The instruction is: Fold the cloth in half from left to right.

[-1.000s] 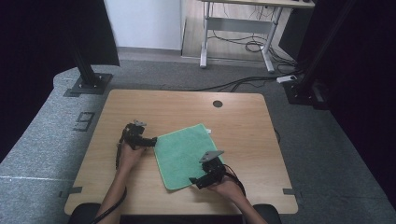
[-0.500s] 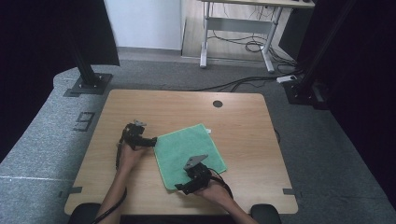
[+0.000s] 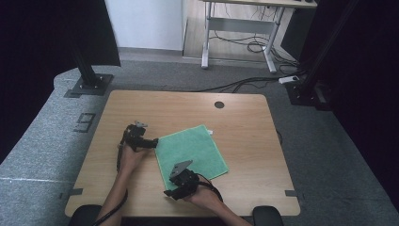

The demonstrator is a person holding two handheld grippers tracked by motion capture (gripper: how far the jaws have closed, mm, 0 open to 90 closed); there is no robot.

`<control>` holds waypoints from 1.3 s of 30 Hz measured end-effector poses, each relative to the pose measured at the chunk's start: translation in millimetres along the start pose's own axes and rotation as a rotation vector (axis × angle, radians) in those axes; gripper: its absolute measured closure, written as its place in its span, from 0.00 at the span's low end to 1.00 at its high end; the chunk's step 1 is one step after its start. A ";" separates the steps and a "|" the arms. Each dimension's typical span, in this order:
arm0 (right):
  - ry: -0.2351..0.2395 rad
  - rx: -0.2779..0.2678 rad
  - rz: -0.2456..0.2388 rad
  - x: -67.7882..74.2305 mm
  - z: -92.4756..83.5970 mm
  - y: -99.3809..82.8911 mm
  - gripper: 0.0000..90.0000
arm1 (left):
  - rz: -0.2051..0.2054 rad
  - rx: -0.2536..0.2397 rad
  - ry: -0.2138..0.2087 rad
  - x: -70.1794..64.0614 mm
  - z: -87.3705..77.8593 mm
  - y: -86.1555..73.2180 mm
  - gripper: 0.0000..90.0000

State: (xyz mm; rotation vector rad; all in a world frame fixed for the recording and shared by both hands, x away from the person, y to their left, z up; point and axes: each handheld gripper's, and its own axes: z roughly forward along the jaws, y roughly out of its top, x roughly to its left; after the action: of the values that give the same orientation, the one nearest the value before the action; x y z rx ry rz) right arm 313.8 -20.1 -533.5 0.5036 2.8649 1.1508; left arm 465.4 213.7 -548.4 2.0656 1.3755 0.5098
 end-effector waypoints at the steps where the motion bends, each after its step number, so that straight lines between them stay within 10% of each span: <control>1: 0.001 0.008 -0.012 2.7 1.6 -0.2 0.51 | 0.000 0.000 0.000 0.0 0.0 0.0 0.00; 10: -0.042 0.024 -0.032 5.2 1.7 -2.8 0.69 | 0.023 -0.021 -0.021 -0.9 -2.4 -1.3 0.07; 15: -0.060 0.029 -0.015 3.3 -1.1 -4.1 0.92 | 0.098 -0.070 -0.100 -4.9 -7.8 -5.2 0.42; 23: -0.055 0.031 -0.011 3.0 -2.4 -4.1 0.97 | 0.113 -0.077 -0.189 -11.3 -9.7 -6.8 0.93; 39: 0.010 0.002 -0.043 13.8 3.4 14.0 0.97 | -0.043 -0.077 -0.226 13.5 -32.4 -12.5 0.99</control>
State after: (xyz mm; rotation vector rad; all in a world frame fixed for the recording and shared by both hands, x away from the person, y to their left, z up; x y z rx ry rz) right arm 305.3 -4.2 -525.0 0.4350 2.8706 1.1484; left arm 442.3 238.3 -532.7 1.9602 1.2455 0.2961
